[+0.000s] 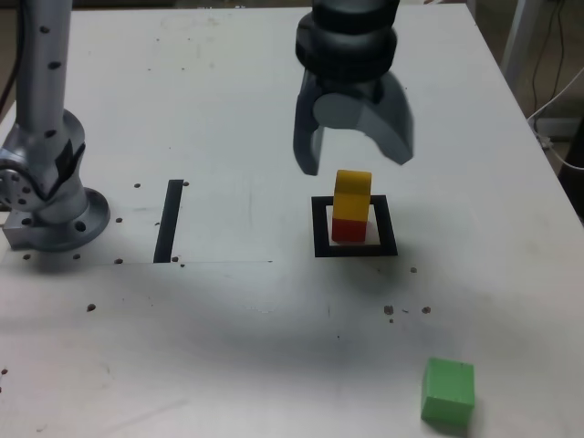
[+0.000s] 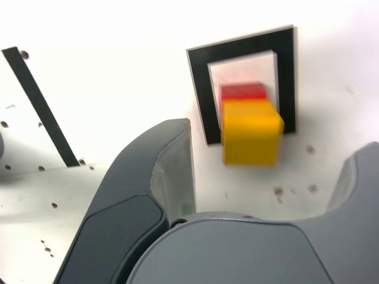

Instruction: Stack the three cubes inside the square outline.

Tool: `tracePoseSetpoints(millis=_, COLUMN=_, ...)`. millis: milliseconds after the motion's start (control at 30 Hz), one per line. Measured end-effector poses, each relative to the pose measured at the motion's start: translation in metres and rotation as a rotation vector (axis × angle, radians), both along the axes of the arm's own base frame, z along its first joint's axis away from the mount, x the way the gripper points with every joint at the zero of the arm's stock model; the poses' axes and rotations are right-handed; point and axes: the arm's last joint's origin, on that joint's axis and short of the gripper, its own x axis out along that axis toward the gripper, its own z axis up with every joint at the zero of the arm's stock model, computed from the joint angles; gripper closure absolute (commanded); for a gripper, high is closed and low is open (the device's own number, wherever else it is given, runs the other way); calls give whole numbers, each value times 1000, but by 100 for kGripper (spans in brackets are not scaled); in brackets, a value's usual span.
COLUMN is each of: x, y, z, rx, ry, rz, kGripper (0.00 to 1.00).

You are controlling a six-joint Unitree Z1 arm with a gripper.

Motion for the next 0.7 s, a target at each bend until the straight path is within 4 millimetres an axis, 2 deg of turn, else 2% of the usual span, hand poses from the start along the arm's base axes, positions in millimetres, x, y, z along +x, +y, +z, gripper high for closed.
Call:
tracePoseSetpoints(millis=133, x=3, y=-25, z=16, rx=-1, ry=-17, rz=-38, kGripper=1)
tracePoseSetpoints(millis=300, x=12, y=-65, z=19, rx=-24, ry=-8, rz=-69, kGripper=0)
tracePoseSetpoints(millis=500, x=16, y=-106, z=10, rx=-63, ry=3, rz=-84, kGripper=0)
tracePoseSetpoints(millis=600, x=19, y=-141, z=4, rx=-98, ry=-2, rz=-100, kGripper=1)
tracePoseSetpoints(millis=700, x=22, y=-159, z=-5, rx=-104, ry=13, rz=-120, kGripper=1)
